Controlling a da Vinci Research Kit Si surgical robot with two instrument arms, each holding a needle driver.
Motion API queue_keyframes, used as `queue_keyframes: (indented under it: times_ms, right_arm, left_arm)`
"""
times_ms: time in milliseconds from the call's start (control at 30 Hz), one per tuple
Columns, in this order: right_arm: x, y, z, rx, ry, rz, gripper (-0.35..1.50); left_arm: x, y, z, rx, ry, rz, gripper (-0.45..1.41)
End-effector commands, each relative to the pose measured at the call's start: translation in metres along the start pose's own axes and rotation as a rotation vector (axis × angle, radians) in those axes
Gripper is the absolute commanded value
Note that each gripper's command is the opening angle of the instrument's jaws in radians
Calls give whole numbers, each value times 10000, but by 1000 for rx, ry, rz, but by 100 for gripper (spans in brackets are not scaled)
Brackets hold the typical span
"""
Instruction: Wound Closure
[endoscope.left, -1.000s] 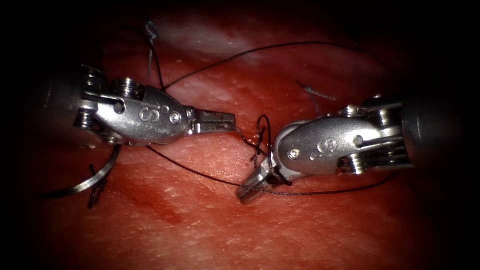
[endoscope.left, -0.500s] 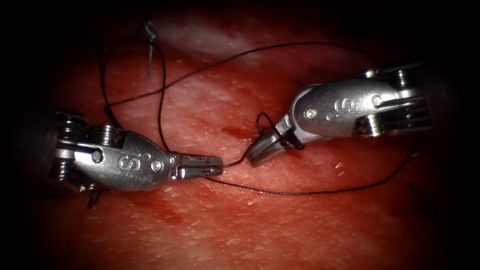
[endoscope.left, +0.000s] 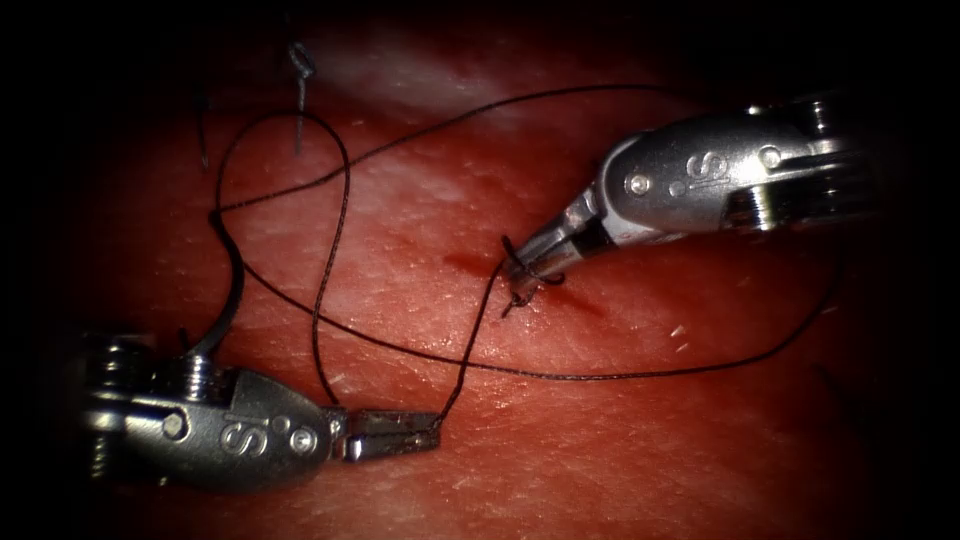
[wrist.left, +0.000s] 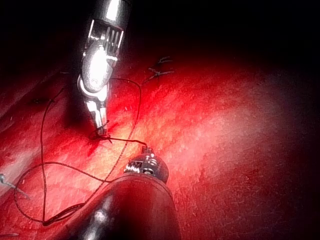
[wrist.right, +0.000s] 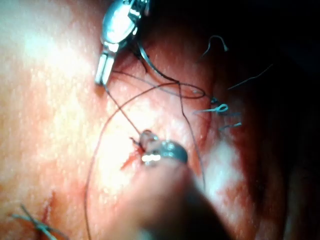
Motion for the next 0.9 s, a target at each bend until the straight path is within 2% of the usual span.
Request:
queue_keyframes:
  times_ms: [33, 333, 900]
  right_arm:
    - [-4, 8, 3, -13, -6, 10, -35]
    - [-18, 12, 5, -26, -19, 40, -35]
    - [-23, 10, 10, -53, -37, 55, -35]
  left_arm:
    - [1, 6, 5, -3, -2, 0, -45]
    - [16, 26, -20, -16, -4, 12, -45]
    - [50, 87, -57, -23, -3, 44, -45]
